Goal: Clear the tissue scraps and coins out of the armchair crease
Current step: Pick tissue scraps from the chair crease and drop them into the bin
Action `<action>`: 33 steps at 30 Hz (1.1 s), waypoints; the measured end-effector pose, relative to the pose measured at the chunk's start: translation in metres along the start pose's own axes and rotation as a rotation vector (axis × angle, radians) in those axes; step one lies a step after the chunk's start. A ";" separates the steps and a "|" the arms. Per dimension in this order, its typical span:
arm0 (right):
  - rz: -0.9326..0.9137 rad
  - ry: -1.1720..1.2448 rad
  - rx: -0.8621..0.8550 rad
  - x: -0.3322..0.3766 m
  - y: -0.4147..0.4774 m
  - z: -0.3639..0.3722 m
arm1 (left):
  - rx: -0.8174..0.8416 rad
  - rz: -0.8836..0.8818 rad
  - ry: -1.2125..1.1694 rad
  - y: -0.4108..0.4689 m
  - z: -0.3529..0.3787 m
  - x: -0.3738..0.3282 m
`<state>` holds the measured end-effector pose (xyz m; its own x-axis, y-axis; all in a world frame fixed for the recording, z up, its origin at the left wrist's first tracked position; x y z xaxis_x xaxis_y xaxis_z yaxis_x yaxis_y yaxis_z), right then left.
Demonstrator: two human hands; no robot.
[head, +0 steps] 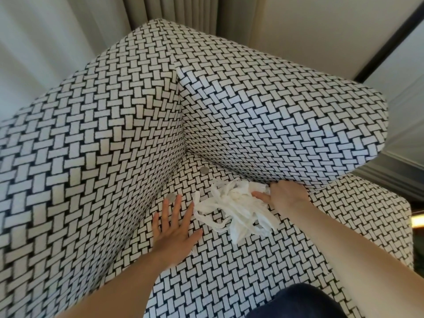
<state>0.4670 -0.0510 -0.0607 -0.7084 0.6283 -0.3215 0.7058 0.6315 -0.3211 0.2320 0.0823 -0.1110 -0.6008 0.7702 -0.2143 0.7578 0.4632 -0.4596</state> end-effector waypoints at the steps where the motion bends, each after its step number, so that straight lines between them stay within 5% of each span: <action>1: -0.005 -0.009 0.001 0.000 -0.001 -0.001 | 0.000 -0.001 0.003 0.000 0.000 0.000; 14: -0.011 -0.119 -0.074 -0.002 -0.026 -0.035 | -0.025 -0.007 -0.028 0.001 0.003 0.001; 22: 0.009 0.025 -0.194 0.001 -0.064 -0.046 | -0.013 -0.011 -0.079 0.000 0.001 0.002; 33: -0.084 0.281 -0.396 0.049 -0.120 -0.059 | -0.439 -0.110 -0.076 -0.013 -0.050 -0.019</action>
<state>0.3473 -0.0690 0.0151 -0.7740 0.6320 -0.0388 0.6305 0.7749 0.0453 0.2465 0.0836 -0.0578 -0.6885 0.6791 -0.2546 0.7145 0.6952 -0.0778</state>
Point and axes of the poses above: each hand's wrist, its own y-axis towards the middle knuckle, its own z-axis out of the palm, x = y × z, the point moved 8 cm from there along y, towards the middle knuckle, and after that the axes turned 9 degrees about -x, right-handed, at the moved point
